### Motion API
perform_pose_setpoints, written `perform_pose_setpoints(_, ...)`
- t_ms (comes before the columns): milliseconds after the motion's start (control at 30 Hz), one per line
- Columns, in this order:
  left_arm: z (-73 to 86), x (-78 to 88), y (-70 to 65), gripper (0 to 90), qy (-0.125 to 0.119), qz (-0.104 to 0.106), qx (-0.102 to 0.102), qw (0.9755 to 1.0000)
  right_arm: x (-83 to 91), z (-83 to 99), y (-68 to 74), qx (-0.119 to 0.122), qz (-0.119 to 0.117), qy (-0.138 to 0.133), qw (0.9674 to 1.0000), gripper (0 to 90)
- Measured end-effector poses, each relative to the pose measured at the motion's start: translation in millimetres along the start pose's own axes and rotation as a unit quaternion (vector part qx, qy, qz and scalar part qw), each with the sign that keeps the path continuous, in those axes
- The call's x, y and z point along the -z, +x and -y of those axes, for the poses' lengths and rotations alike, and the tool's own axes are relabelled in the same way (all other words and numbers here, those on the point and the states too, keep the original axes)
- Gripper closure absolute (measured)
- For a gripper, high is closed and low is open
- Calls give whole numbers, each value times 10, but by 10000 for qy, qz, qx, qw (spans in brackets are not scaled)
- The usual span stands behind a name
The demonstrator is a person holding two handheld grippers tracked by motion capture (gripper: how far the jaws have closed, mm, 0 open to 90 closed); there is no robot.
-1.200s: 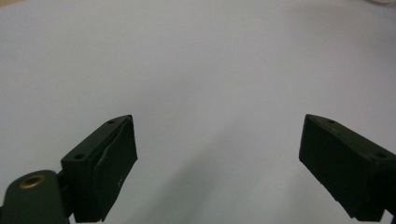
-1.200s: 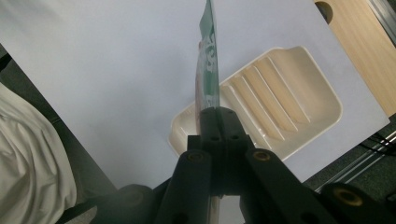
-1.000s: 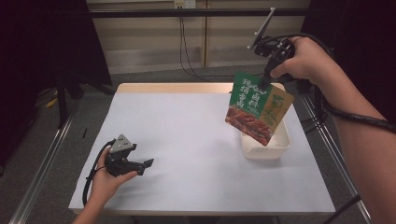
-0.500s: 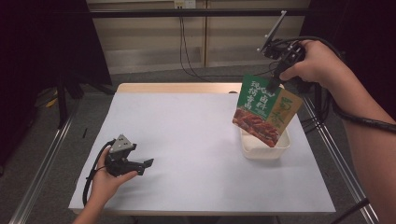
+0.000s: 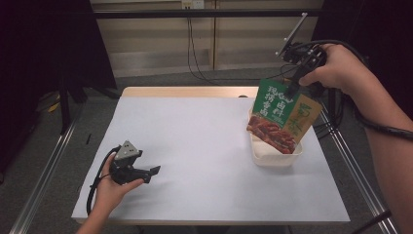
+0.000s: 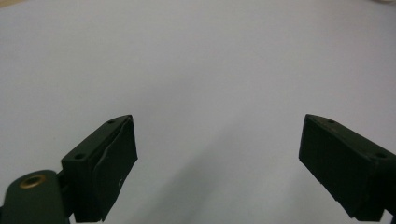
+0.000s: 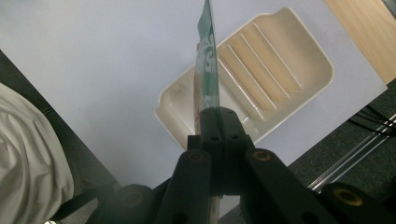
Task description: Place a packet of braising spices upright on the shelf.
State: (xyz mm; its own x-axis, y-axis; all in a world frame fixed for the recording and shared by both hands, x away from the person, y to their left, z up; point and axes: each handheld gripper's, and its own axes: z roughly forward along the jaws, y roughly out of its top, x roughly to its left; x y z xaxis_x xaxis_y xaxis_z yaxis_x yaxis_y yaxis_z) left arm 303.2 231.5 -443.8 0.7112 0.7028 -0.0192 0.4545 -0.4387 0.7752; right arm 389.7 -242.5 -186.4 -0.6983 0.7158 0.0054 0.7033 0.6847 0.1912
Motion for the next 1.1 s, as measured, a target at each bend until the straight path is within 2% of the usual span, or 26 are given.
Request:
perform_pose_setpoints(300,-2,4,3,112,-16,-18,-20,10000,24,76,-44,-43,66,26,10000,900)
perform_pose_setpoints(333,-2,4,3,112,-17,-19,-20,10000,20,86,-42,-106,57,0,9999,900)
perform_pose_setpoints(533,-1,-4,0,112,-30,2,11,10000,11,132,-54,-62,75,35,9999,900)
perform_pose_setpoints(667,2,-4,-2,112,-62,16,16,10000,-20,152,-48,-111,13,12,9999,900)
perform_pose_setpoints(700,1,-1,0,113,-56,19,-20,10000,-24,156,-57,-87,68,47,9999,900)
perform_pose_setpoints(1100,-2,3,4,113,-68,-36,-37,10000,-109,176,-80,-89,27,57,9999,900)
